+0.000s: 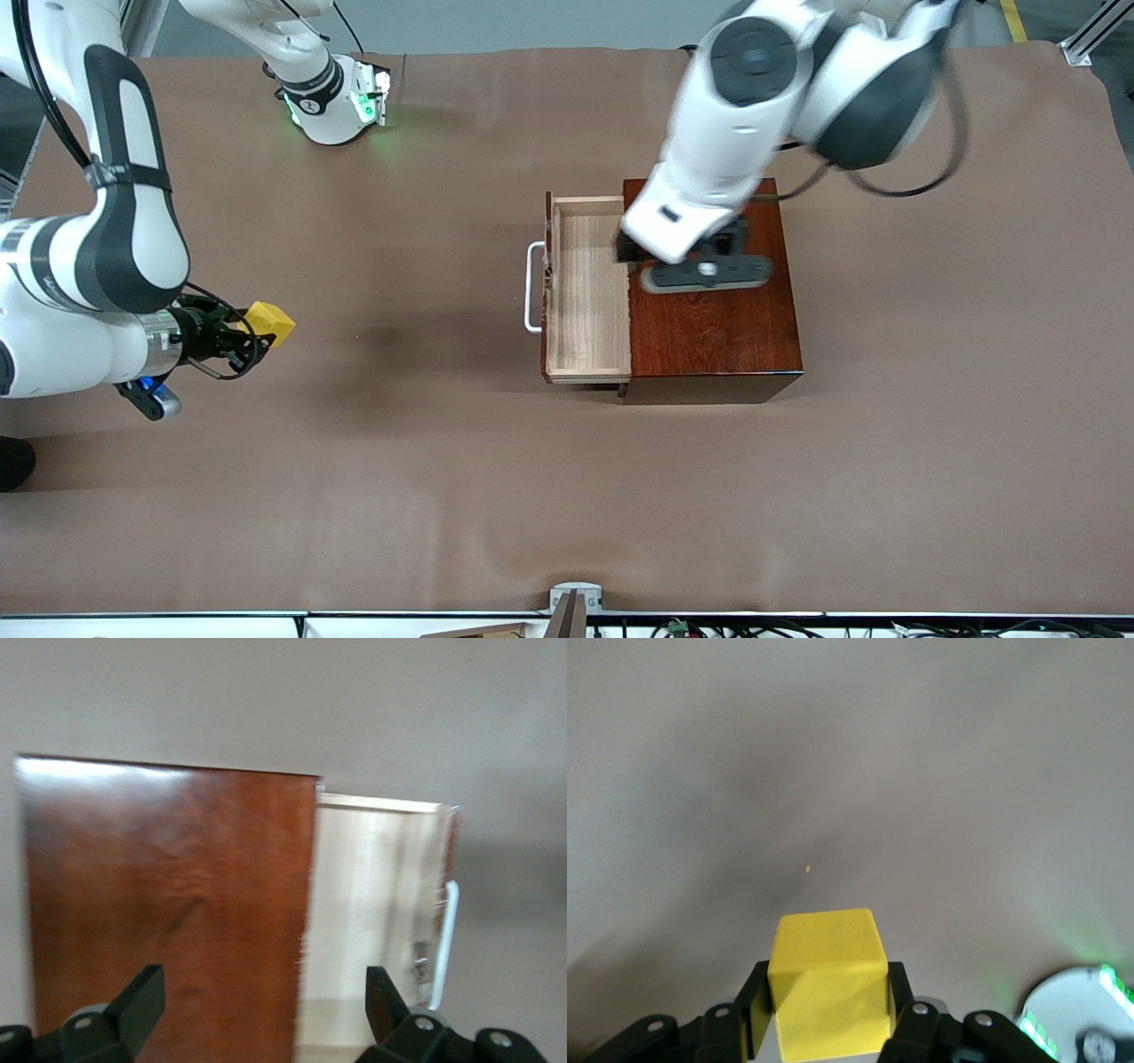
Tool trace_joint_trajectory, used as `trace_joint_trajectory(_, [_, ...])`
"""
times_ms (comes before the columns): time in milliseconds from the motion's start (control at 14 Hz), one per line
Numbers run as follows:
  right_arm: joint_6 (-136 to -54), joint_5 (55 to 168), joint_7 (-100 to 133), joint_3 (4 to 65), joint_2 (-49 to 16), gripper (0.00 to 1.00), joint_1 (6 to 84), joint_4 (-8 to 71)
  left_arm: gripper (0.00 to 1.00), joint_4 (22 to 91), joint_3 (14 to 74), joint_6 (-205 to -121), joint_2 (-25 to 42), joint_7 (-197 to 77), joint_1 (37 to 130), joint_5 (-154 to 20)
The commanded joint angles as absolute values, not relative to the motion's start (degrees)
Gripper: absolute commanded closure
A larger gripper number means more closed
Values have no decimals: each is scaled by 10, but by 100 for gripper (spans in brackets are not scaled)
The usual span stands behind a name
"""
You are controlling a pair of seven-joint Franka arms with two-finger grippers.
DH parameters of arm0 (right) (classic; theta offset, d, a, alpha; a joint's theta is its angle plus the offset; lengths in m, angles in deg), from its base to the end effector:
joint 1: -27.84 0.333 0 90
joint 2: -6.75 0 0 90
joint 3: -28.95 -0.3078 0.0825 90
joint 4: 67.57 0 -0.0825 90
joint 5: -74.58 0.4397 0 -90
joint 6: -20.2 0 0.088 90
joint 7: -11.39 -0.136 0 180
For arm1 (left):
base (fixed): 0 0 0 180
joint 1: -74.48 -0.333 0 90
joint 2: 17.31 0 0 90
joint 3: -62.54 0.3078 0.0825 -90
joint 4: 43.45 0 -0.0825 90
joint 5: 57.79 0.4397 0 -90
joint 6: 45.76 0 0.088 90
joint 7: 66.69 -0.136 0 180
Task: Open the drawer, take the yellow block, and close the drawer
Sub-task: 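Push the drawer front with the left gripper while the right gripper lowers the cube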
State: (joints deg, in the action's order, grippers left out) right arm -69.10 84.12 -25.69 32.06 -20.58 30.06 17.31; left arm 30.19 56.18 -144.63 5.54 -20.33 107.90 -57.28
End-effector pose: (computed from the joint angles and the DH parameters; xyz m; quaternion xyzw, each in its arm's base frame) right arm 0.6819 0.0160 0.3208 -0.9197 0.3323 0.2093 0.0041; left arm 0.5737 -0.4594 0.4861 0.9977 0.0616 0.0044 0.0274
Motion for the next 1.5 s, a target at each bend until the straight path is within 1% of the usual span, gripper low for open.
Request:
trace_joint_trajectory(0, [-731,794,-168,309,-193,100,276,216,0,232,577,-1464,125,-107,1130,-574])
trace_joint_trajectory(71, [-740,778,-143,309,-193,100,269,223,0,214,595,-1474,142,-81,1154,-572])
trace_joint_trajectory(214, [-763,770,-74,309,-194,100,249,240,0,160,651,-1476,195,-26,1219,-572])
trace_joint_trajectory(357, [-811,756,0,310,-195,100,227,271,0,142,683,-1505,223,20,1261,-573])
trace_joint_trajectory(571, [-872,751,88,310,-206,100,200,302,0,141,683,-1562,244,75,1272,-574])
trace_joint_trajectory(786, [-905,729,117,310,-219,100,190,322,0,137,685,-1602,275,115,1290,-574])
trace_joint_trajectory(929, [-939,711,117,310,-226,100,183,343,0,119,705,-1606,303,129,1313,-574])
trace_joint_trajectory(1071, [-997,711,117,310,-226,100,178,381,0,110,716,-1630,322,163,1327,-574])
trace_joint_trajectory(1214, [-1010,710,117,310,-235,100,178,388,0,110,718,-1660,339,201,1340,-574])
trace_joint_trajectory(1429, [-1021,710,117,310,-245,100,177,391,0,110,730,-1677,364,237,1357,-574])
